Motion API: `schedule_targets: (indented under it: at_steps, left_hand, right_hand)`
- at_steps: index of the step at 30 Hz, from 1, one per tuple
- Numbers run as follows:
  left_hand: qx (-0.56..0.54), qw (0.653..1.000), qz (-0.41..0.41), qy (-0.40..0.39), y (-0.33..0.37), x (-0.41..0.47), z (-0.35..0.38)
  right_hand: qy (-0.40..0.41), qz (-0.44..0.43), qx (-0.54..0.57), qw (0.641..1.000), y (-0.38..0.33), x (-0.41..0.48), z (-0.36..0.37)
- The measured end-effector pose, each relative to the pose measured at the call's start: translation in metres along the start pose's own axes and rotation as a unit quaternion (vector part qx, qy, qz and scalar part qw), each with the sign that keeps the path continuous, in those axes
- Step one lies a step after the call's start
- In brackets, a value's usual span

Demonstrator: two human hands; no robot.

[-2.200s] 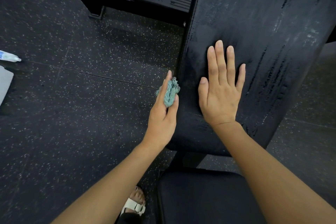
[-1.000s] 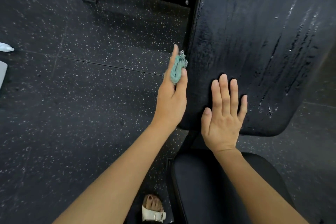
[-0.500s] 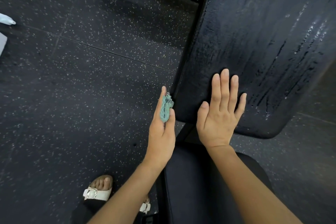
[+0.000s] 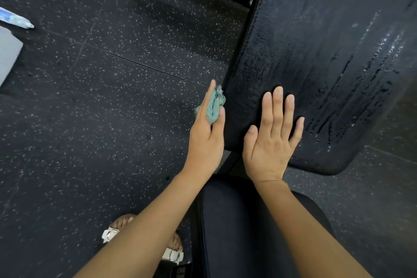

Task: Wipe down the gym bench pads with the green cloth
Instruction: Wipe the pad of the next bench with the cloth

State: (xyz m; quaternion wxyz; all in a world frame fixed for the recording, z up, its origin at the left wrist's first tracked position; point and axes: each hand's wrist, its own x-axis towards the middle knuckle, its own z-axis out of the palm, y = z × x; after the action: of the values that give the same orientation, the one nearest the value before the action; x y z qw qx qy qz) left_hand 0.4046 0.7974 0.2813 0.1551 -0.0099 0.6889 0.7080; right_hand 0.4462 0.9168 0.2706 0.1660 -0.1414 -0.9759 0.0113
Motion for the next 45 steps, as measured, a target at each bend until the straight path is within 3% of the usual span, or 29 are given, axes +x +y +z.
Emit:
schedule_targets:
  at_steps: [12,22,29,39,45]
  left_hand:
    - [0.033,0.997,-0.073,0.011,-0.017,-0.046,-0.006]
    - [0.050,0.992,-0.114,-0.006,0.000,-0.076,-0.011]
    - [0.035,0.990,-0.125,0.051,0.042,-0.093,-0.028]
    - [0.114,0.990,-0.045,-0.073,0.119,-0.099,-0.048]
    - [0.102,0.984,-0.014,-0.145,0.146,-0.111,-0.048]
  right_hand:
    - [-0.005,0.003,0.019,1.000,-0.001,-0.001,-0.004]
    - [-0.068,0.020,0.057,0.996,-0.006,0.001,-0.026]
    - [-0.163,0.047,0.199,0.965,-0.017,0.010,-0.070]
    - [-0.234,-0.002,0.458,0.857,-0.045,0.018,-0.175]
    - [-0.182,-0.117,0.396,0.892,-0.042,0.017,-0.207]
